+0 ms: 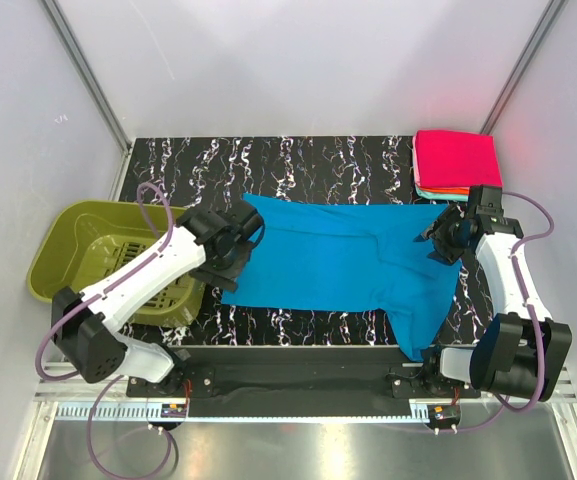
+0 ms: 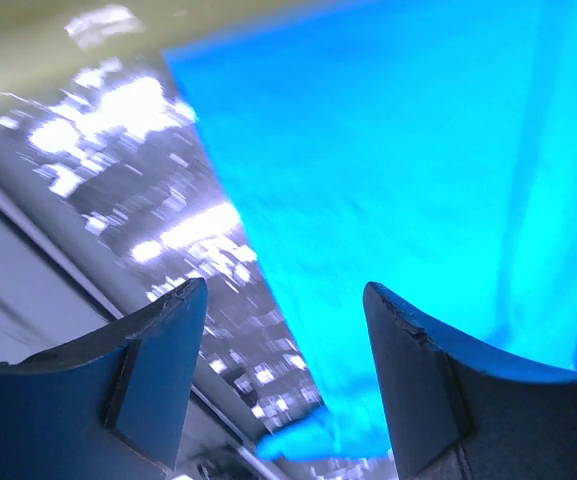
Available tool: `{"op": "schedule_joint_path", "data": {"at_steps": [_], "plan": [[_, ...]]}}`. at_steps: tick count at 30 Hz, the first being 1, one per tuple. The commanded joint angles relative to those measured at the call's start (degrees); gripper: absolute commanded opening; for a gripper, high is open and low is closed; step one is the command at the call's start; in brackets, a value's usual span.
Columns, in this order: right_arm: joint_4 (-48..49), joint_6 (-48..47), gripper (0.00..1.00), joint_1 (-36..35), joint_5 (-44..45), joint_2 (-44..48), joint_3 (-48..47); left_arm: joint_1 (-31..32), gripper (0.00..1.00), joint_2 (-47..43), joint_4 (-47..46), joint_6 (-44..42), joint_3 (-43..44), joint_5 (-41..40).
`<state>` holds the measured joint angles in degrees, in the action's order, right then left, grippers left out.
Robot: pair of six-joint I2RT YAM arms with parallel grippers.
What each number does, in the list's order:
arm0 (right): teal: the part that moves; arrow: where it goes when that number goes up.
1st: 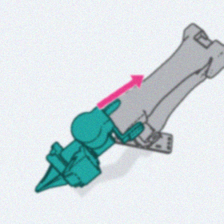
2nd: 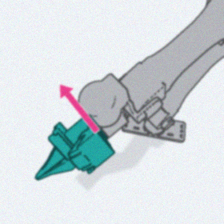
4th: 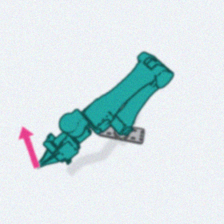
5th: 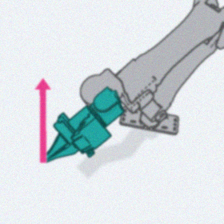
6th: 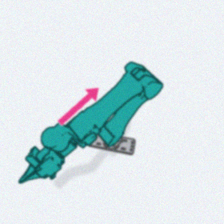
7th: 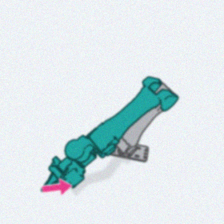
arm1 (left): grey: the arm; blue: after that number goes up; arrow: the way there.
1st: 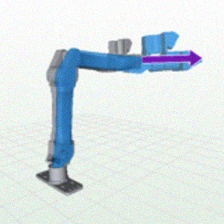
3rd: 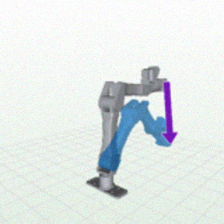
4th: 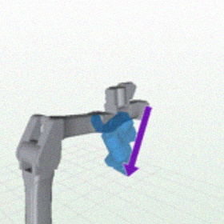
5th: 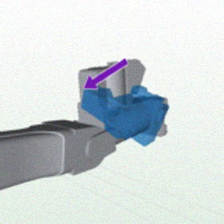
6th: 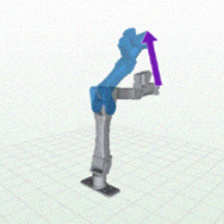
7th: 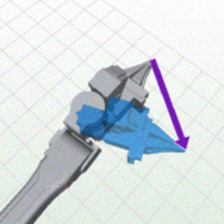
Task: Fold and stack the t-shirts
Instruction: Fold the tshirt
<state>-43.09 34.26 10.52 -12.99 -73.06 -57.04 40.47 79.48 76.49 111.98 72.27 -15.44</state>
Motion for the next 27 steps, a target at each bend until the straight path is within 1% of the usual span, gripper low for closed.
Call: {"op": "schedule_joint_path", "data": {"at_steps": [1,4,7,9,11,12,13,16,22,25,27], "plan": [[0.20,-0.95,0.59,-0.24,0.34,0.90,-0.44,3.21,0.68,1.72,9.11,4.47,6.55,-5.47],[0.03,-0.95,0.59,-0.24,0.43,1.16,-0.27,5.84,0.67,3.22,11.57,6.93,8.32,-6.79],[0.11,-0.86,0.59,-0.24,0.43,1.51,-0.18,9.44,0.66,4.62,9.74,10.09,5.88,-6.18],[0.11,-0.77,0.59,-0.33,0.16,1.78,-0.09,10.94,0.65,5.76,5.27,10.36,3.24,-3.90],[0.02,-0.69,0.59,-0.24,-0.19,1.78,-0.18,11.21,0.63,6.47,-0.27,10.19,-2.11,-0.31],[0.11,-0.77,0.59,-0.24,-0.10,1.86,-0.09,11.12,0.62,6.65,-2.20,10.01,-4.13,0.58],[0.11,-0.77,0.59,-0.24,-0.01,2.13,-0.01,11.12,0.61,6.65,-6.40,10.01,-7.98,1.02],[0.02,-0.51,0.59,-0.24,0.69,3.00,0.61,11.12,0.57,6.30,-10.99,11.76,-13.45,2.87],[0.20,1.07,0.59,-0.24,0.78,3.36,1.49,10.42,0.57,8.58,-13.55,13.17,-15.14,0.68],[0.29,1.07,0.59,-0.24,0.87,3.45,1.40,9.72,0.57,9.99,-14.35,13.00,-14.09,1.73],[0.38,0.98,0.59,-0.24,1.04,3.36,1.49,9.72,0.53,10.87,-13.83,12.56,-11.99,2.43]]}}
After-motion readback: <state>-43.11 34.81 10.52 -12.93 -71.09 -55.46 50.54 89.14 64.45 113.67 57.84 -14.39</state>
